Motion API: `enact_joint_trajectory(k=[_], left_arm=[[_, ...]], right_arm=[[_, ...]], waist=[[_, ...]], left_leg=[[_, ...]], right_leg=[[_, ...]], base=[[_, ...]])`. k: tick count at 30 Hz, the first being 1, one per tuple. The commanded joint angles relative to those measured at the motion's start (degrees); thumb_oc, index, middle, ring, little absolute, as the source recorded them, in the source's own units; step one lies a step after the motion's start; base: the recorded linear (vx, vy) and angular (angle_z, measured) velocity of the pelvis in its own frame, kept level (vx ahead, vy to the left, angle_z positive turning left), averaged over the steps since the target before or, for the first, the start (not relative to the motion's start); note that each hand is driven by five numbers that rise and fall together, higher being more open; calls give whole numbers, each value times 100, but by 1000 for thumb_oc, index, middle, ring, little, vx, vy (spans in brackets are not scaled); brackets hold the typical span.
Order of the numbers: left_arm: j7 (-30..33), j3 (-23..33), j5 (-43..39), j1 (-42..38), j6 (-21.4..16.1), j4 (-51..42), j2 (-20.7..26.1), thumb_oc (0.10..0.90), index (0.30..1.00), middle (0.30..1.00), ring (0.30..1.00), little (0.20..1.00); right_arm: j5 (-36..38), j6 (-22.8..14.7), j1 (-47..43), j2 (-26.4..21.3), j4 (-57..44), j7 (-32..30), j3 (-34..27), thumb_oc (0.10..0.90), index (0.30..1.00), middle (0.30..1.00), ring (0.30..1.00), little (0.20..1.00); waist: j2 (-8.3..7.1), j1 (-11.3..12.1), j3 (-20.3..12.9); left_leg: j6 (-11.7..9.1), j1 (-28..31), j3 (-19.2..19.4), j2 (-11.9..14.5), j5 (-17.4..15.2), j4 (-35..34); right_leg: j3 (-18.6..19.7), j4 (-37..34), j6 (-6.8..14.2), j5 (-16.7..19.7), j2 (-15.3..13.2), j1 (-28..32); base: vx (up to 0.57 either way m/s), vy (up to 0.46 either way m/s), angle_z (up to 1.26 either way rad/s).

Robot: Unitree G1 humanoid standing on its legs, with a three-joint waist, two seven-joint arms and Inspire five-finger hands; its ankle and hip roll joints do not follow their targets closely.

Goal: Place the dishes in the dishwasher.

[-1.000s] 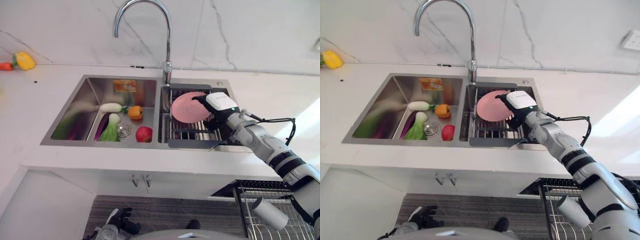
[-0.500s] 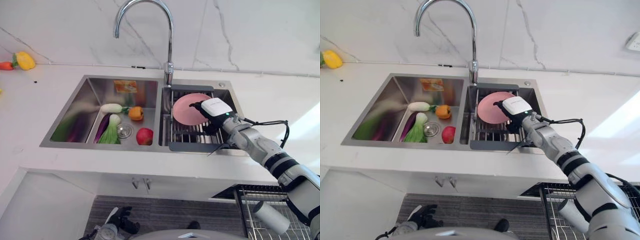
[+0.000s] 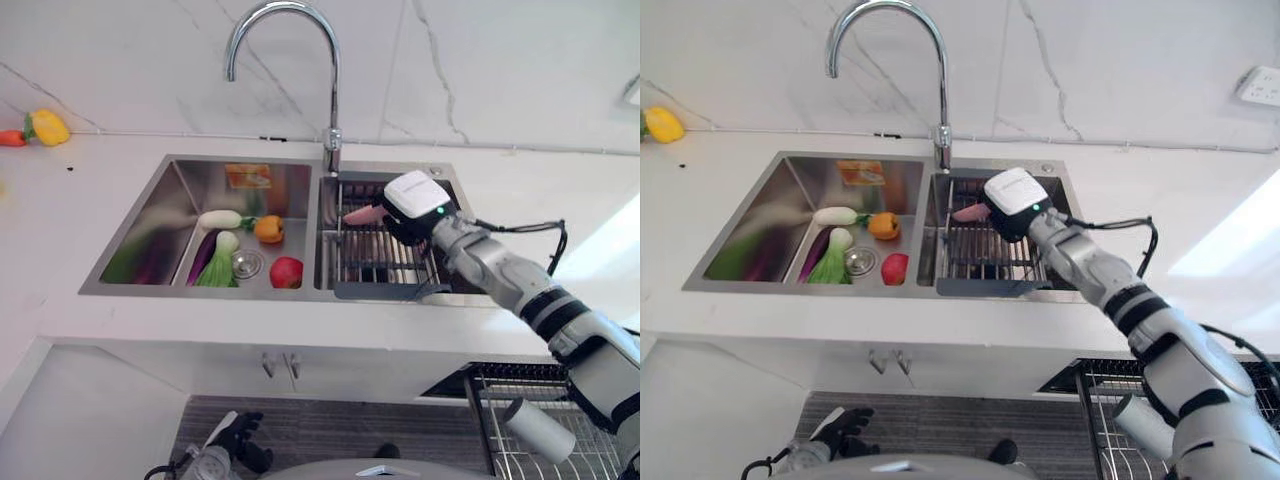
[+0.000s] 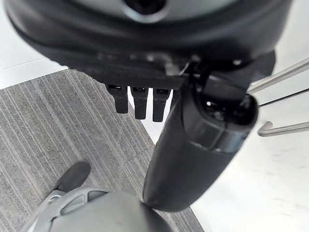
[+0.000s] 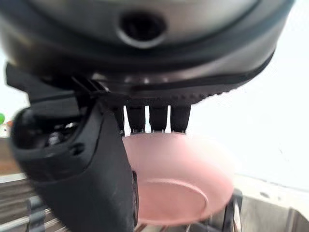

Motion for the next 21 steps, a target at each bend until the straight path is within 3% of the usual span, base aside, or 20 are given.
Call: enact_joint_trajectory(k=[1,5,12,21], left_arm=[[47,-520,214,160,-133,-3,259,800,900,900,900,900],[121,-517,336,133,-107,43,239,800,900,900,900,900],[229,-279,72,55,-15,183,122,800,900,900,900,900],[286,93,-160,-315,165,761,-134,800,900,900,900,900]], right_arm=[[-142,-92,-615,6,-196,-124,-16,400,300,300,300,300],[-272,-133,-622,-323,-755,-263,-129,400,300,300,300,300],[-129,20,-410,-737,-1806,-519,-995,400,300,300,300,300],[183,-19,137,-1412,-3105,-619,-2067,400,300,300,300,300]], waist=[[-299,127,-52],[-306,80,-34],[-357,-77,-38],[-444,-475,-1]], left_leg=[[81,-219,197,-217,663,-282],[94,-206,221,-220,639,-282],[172,-128,260,-282,579,-272],[392,82,412,-531,372,-222]], right_leg=[[325,86,724,-631,-449,570],[351,89,749,-593,-472,538],[446,111,796,-474,-548,499],[647,414,989,-137,-852,285]], base=[[0,0,0],[-35,21,-8],[-55,37,-11],[-56,103,-16]])
